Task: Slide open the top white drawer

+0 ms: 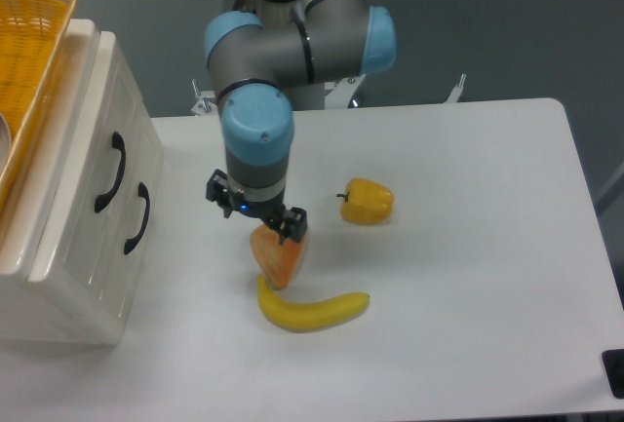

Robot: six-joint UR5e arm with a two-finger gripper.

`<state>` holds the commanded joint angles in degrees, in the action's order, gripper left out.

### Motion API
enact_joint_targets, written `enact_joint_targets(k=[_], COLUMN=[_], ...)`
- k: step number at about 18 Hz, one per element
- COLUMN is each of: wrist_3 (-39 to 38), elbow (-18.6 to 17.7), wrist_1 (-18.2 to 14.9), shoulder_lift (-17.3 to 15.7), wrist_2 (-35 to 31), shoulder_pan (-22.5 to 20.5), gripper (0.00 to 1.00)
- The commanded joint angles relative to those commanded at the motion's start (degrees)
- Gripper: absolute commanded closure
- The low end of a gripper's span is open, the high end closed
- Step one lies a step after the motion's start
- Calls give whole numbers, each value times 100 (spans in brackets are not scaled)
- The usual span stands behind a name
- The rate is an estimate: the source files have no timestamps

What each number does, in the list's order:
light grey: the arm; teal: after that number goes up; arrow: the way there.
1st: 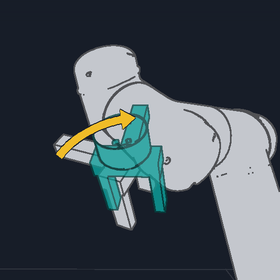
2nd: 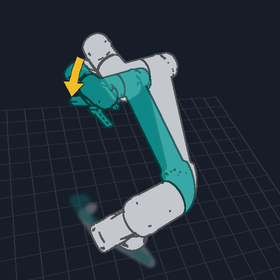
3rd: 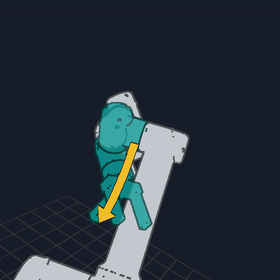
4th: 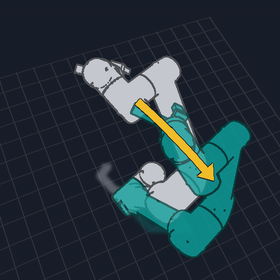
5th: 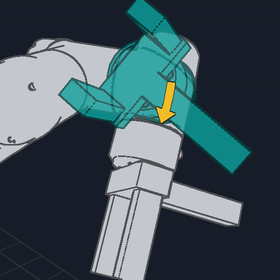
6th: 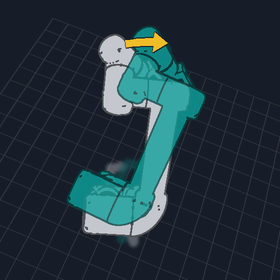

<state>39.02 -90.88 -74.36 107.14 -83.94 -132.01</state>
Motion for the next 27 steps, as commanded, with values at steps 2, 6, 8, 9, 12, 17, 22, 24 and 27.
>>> enact_joint_targets(k=[2,6,8,9,12,17,22,24,27], wrist_3=[9,0,0,0,0,9,96,647,1588], elbow=[0,0,0,0,-26,-53,-88,-184,-325], wrist_1=[0,149,158,150,132,132,88,70,70], shoulder_lift=[0,0,-9,-9,-17,-53,-62,-149,-220], wrist_2=[0,9,18,18,17,9,-35,-44,-44], shoulder_pan=[-70,-255,-395,-439,-658,-931,-1370,-1590,-1950], gripper=[0,0,0,0,0,0,0,0,0])
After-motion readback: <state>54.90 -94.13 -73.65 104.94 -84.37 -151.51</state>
